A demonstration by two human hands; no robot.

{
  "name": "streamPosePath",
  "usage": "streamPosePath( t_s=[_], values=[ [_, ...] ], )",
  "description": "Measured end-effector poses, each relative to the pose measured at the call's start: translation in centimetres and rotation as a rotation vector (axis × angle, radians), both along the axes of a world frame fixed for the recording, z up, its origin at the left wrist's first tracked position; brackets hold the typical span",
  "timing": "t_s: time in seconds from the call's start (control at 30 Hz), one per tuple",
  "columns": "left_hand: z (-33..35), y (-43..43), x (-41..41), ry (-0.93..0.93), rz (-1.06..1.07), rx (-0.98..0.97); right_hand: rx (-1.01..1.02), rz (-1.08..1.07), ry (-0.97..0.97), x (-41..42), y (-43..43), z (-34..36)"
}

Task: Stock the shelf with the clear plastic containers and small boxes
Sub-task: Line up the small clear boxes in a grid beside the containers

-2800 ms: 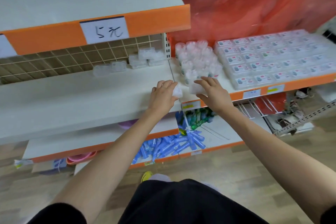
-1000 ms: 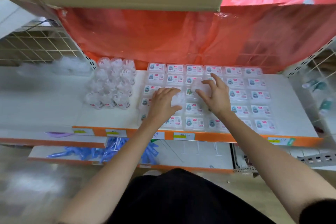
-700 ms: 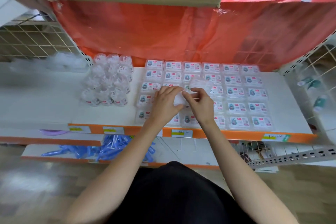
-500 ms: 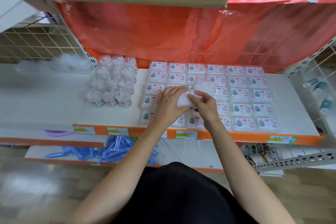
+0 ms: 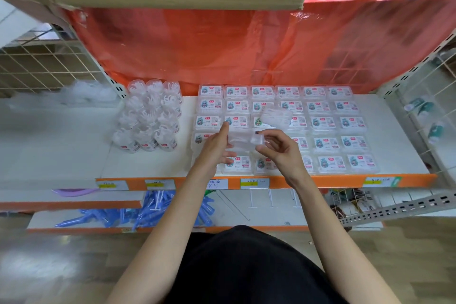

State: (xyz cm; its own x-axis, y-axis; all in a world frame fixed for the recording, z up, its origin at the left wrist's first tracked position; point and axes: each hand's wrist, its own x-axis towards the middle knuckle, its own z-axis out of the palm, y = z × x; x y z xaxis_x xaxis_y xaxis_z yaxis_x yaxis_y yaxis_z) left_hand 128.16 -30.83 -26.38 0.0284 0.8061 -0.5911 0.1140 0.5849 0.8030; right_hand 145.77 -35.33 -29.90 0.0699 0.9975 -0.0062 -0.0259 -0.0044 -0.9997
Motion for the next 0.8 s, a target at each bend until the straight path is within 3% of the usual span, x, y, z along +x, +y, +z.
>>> streamPosePath(
  t_s=[0.23, 0.5, 0.7, 0.8],
  values=[
    [-0.5, 0.2, -0.6, -0.306, 0.104, 0.077, 0.013, 0.041, -0.044, -0.3, -0.1, -0.5],
    [-1.6, -0.3, -1.3, -0.273, 0.062, 0.199, -0.272, -0.115, 0.089, -1.6, 0.5, 1.2],
    [-1.5, -0.3, -1.0, -0.252, 0.031, 0.2, -0.384, -0.043, 0.015, -2.2, 1.0, 1.2],
    [-1.3, -0.4, -0.6, -0.245, 0.016, 0.178, -0.399, -0.083, 0.113, -2.1, 0.8, 1.2]
  ],
)
